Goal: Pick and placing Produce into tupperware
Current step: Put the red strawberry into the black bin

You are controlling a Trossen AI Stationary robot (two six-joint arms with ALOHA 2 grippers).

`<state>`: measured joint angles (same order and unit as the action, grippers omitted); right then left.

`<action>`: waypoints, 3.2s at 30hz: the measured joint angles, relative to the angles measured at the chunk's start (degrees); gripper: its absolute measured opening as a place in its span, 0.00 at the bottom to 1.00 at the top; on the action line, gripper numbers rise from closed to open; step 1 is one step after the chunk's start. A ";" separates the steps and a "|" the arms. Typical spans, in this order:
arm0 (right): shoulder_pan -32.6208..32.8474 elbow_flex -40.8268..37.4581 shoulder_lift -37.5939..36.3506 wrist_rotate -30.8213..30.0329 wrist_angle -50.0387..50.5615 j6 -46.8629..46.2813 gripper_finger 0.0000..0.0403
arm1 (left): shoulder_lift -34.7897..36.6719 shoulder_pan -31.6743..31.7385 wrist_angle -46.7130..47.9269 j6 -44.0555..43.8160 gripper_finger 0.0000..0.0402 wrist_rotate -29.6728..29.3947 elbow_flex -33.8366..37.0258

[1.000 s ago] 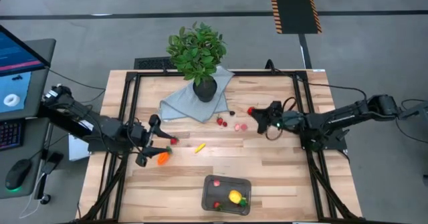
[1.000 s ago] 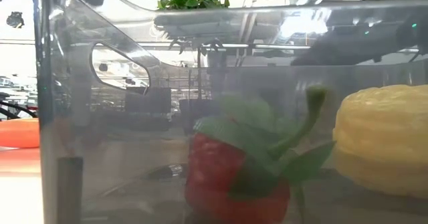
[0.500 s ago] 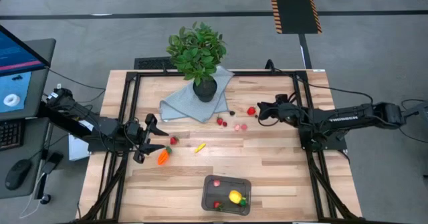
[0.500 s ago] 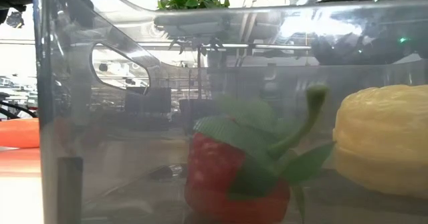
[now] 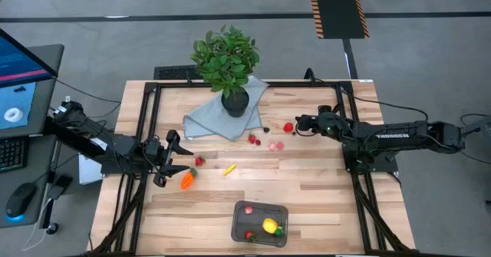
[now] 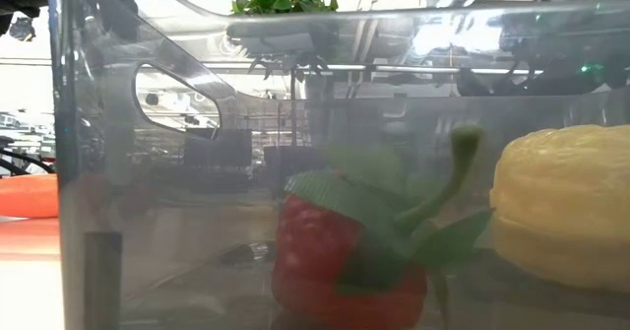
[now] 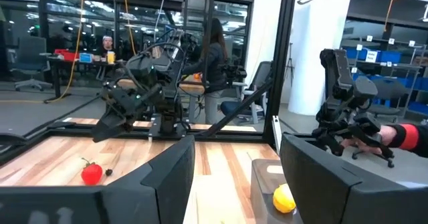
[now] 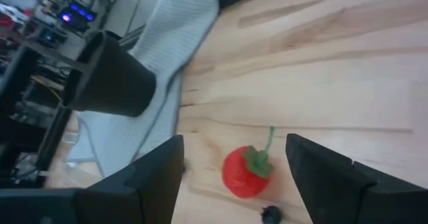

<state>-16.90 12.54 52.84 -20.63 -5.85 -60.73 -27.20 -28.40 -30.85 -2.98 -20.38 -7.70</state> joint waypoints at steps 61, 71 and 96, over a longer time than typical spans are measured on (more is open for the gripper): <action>-8.40 -3.54 34.34 13.01 -41.57 -7.93 0.65 | -0.02 0.00 -0.61 -0.41 0.52 3.58 0.00; -8.19 -3.56 34.38 13.42 -41.38 -6.34 0.14 | -0.02 0.00 -0.59 -0.60 0.52 3.57 -0.02; -2.12 -3.94 25.96 13.32 -49.12 0.73 0.03 | -0.02 0.00 -0.59 -0.99 0.52 3.54 -0.04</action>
<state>-19.02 8.60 78.80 -7.31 -54.97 -60.00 -27.22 -28.40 -31.44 -3.97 -16.84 -7.75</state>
